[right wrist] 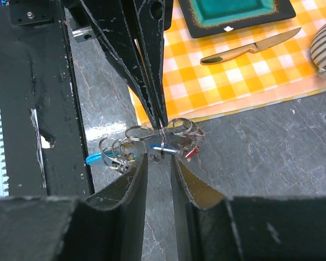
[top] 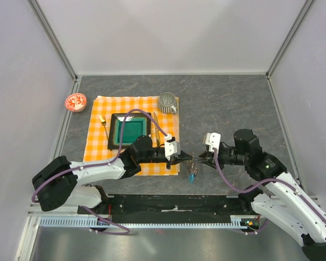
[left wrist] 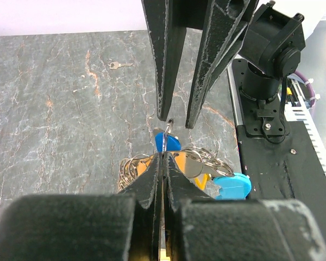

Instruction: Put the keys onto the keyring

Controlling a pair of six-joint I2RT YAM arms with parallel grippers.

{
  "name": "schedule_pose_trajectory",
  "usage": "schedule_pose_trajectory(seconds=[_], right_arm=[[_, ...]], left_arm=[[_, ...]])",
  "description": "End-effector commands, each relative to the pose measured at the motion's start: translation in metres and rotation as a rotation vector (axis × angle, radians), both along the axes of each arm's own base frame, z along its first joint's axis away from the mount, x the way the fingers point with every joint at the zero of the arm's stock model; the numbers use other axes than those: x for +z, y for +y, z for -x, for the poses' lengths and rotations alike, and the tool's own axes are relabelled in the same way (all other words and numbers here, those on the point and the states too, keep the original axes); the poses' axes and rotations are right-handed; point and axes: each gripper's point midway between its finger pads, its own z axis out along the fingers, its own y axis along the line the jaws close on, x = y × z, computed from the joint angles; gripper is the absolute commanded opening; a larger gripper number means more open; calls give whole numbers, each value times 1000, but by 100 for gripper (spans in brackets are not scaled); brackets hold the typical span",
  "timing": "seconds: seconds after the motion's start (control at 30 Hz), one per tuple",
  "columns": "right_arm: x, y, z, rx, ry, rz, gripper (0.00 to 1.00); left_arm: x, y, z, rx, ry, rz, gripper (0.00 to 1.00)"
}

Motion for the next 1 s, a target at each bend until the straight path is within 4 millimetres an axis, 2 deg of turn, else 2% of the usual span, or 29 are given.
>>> schedule_pose_trajectory(seconds=[0.0, 0.2, 0.43, 0.83, 0.97], right_arm=[[23, 4, 2, 28, -70, -54, 31], [19, -2, 0, -16, -86, -61, 32], [18, -2, 0, -19, -89, -67, 24], [12, 3, -2, -14, -66, -70, 23], [10, 3, -3, -20, -65, -66, 19]], left_arm=[[37, -7, -2, -4, -49, 96, 2], [32, -8, -4, 7, -40, 82, 2], [40, -9, -2, -7, -43, 91, 2], [42, -11, -1, -12, -40, 94, 2], [41, -12, 1, -16, -34, 93, 2]])
